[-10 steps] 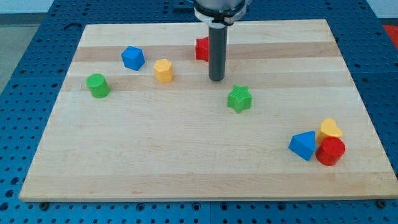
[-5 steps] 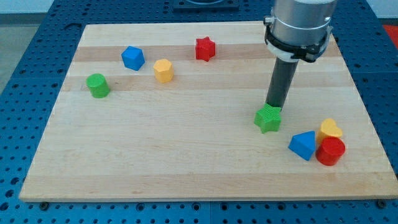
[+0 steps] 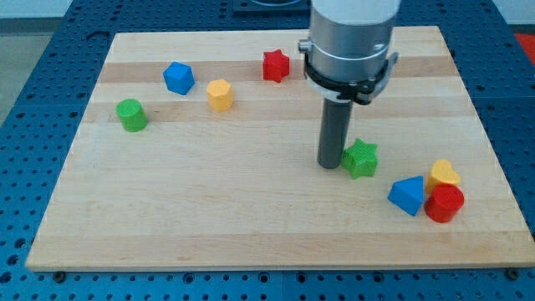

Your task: Slide the green star closer to the blue triangle

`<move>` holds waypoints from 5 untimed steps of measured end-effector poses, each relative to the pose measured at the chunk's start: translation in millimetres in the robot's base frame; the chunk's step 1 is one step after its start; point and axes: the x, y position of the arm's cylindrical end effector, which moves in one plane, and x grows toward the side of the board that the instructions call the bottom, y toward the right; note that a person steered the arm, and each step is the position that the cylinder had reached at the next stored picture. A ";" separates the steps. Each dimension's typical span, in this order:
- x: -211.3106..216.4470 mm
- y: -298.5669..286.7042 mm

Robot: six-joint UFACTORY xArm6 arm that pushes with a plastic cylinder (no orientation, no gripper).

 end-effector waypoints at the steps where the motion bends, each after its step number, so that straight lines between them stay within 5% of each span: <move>1: 0.0 23.7; 5: -1.4 49.6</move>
